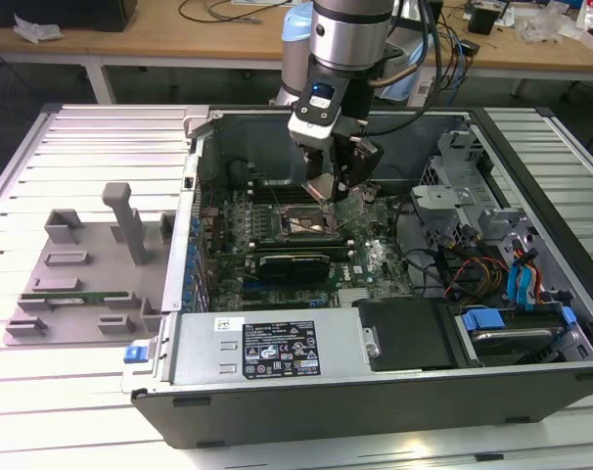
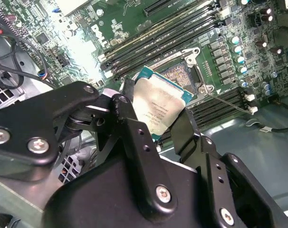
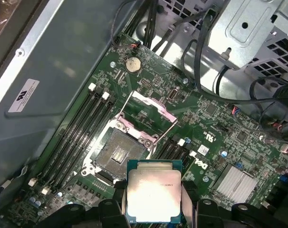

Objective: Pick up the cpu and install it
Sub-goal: 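Place the cpu into insertion slot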

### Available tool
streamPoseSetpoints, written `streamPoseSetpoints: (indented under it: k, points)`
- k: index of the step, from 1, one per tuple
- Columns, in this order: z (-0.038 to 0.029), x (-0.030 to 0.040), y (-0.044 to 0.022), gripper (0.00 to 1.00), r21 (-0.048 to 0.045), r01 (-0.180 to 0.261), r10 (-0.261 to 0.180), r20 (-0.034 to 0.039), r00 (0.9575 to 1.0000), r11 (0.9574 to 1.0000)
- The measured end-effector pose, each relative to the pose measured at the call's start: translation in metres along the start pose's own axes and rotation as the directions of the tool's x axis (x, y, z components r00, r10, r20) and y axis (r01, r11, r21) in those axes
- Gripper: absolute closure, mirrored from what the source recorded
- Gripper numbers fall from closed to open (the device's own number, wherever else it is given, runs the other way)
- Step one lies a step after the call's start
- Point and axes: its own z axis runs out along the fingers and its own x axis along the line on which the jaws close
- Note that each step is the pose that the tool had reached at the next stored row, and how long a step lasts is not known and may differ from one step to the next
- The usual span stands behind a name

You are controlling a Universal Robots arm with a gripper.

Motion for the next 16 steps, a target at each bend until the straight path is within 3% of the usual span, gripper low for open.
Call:
streamPoseSetpoints:
  k: [9, 16]
  points:
    - [0.0001, 0.0, 0.0, 0.45, 0.0017, -0.051, 0.051, -0.0011, 0.9987, 0.9987]
    - [0.0002, 0.0, 0.0, 0.45, 0.0036, -0.099, 0.099, -0.0017, 0.9951, 0.9951]
